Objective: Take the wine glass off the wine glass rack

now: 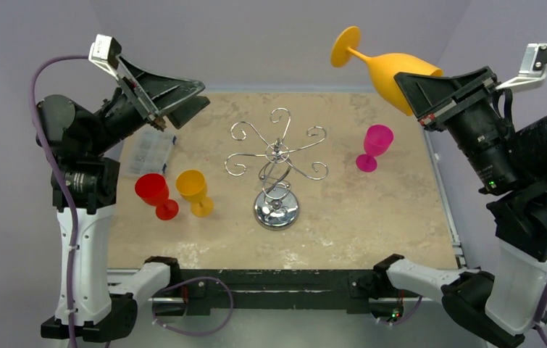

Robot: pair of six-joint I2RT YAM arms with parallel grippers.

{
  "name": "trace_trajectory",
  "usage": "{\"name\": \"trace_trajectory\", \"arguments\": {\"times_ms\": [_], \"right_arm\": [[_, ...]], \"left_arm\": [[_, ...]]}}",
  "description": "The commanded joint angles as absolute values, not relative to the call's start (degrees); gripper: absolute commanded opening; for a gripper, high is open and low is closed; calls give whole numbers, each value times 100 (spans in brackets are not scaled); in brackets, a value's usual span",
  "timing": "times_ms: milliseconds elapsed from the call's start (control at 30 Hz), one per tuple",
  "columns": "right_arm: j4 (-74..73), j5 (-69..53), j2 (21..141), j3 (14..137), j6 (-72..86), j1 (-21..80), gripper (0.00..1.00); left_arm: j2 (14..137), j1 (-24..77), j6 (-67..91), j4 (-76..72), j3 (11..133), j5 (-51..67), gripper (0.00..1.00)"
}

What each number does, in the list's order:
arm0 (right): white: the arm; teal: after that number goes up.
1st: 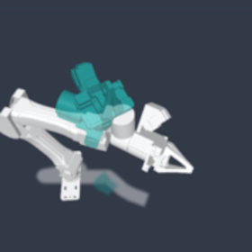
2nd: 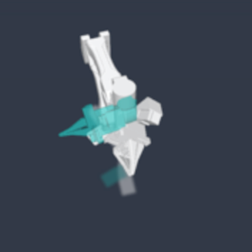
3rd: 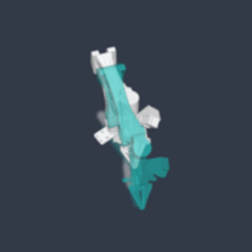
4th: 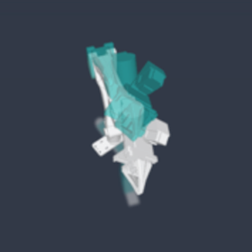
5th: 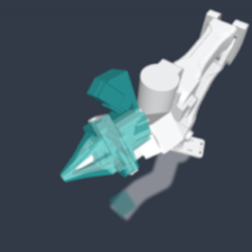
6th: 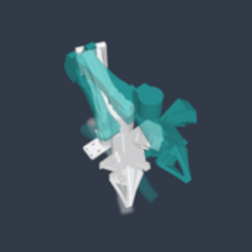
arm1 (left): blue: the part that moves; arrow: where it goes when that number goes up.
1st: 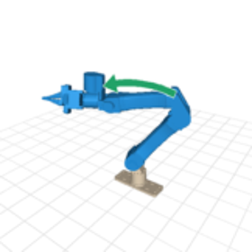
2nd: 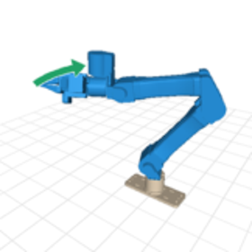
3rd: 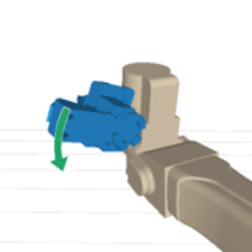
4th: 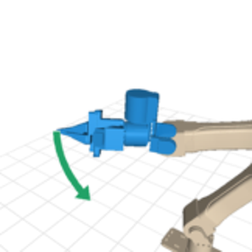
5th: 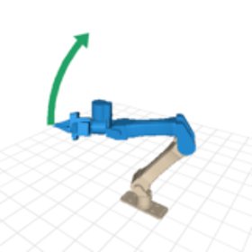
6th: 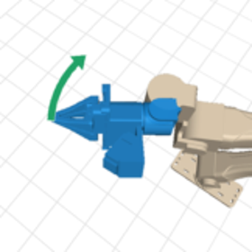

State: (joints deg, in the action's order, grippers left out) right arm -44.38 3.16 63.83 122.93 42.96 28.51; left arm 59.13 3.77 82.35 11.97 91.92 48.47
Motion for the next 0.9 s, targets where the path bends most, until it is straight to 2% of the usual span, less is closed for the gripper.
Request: {"name": "trace_trajectory", "arguments": {"times_ms": [0, 333, 667, 867], "right_arm": [[-5372, 1418, 6494, 12659, 3737, 2862, 0], [-7766, 1890, 7708, 14336, 3662, 2860, 0], [-9070, 1616, 8438, 14530, 3756, 2859, 0], [-9211, 1470, 8556, 14003, 3774, 2865, 0]], "left_arm": [[5869, 334, 7336, 2152, 9607, 4729, 98], [5985, 334, 6476, 3149, 10083, 4534, 97], [6092, 334, 6168, 3417, 10227, 4445, 96], [6223, 326, 6234, 3287, 10313, 4499, 96]]}}
